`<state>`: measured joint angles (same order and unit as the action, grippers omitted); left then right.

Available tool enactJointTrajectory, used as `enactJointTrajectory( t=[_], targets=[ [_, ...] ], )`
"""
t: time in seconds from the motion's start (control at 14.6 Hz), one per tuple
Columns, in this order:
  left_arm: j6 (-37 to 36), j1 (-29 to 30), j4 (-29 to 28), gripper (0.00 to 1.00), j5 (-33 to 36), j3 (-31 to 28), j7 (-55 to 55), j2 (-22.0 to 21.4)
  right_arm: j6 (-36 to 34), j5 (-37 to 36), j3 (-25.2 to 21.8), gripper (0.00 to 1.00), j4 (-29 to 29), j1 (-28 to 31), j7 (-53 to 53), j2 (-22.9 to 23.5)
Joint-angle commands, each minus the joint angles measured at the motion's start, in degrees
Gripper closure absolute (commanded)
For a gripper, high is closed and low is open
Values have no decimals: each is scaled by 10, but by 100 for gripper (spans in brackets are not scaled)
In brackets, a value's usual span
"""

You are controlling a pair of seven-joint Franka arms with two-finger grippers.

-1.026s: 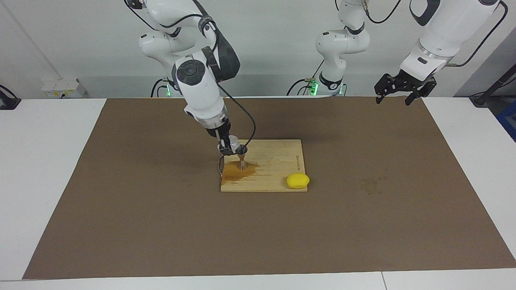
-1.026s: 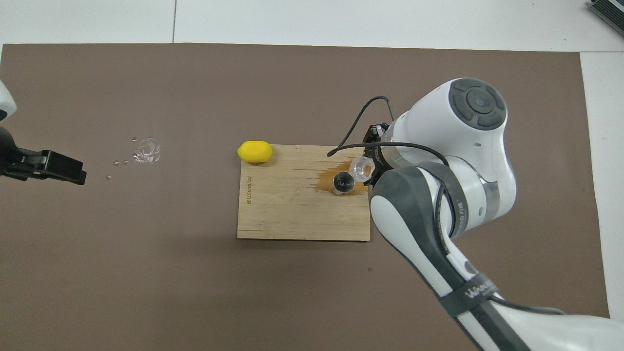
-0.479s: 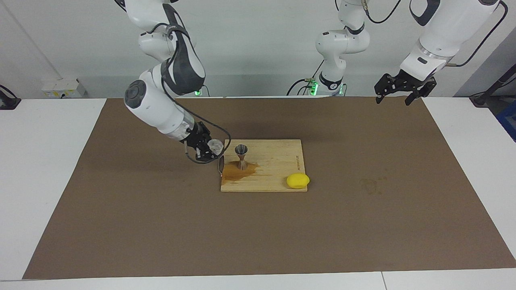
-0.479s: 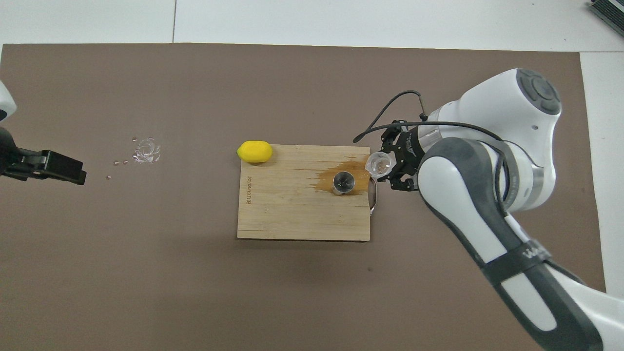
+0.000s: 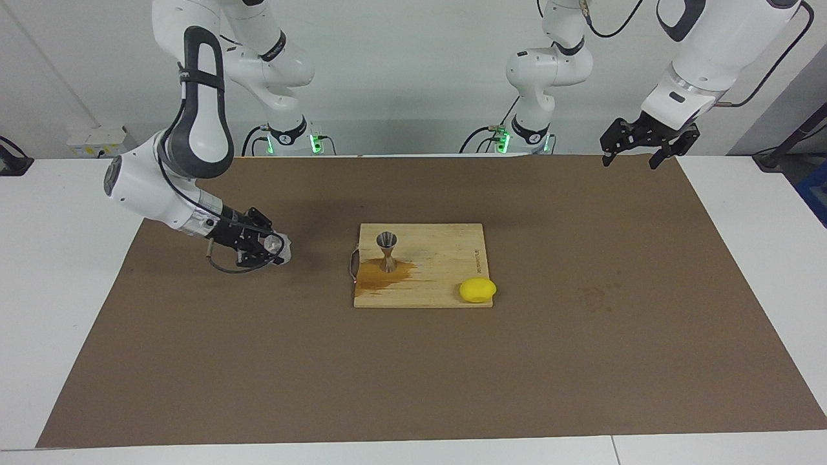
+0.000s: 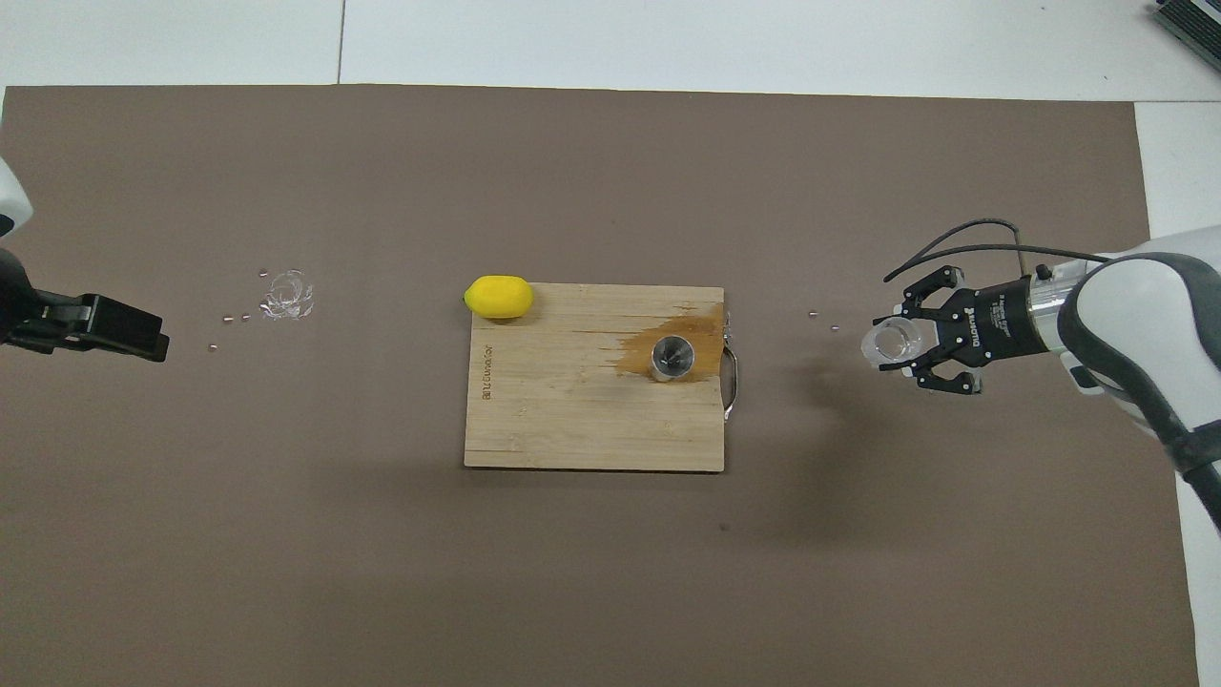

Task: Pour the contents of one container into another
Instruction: 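Carry the glass with the right gripper back to its spot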

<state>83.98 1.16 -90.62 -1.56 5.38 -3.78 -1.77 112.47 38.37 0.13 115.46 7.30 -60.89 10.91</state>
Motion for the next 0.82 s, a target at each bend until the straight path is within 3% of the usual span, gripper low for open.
enactJointTrajectory(
  t=[0.0, 0.41, 0.68, 0.75],
  targets=[
    [-3, 3, -4, 0, 9, 4, -1, -6, 6, 21, 8, 100, 5, 27, 44, 14],
    [-3, 3, -4, 0, 9, 4, -1, -6, 6, 33, 8, 100, 3, 96, 175, 79],
    [-3, 3, -4, 0, 9, 4, -1, -6, 8, 41, 7, 100, 10, 105, 191, 84],
    [-3, 3, -4, 0, 9, 4, -1, -6, 13, 39, 5, 89, 13, 106, 194, 83]
  ],
)
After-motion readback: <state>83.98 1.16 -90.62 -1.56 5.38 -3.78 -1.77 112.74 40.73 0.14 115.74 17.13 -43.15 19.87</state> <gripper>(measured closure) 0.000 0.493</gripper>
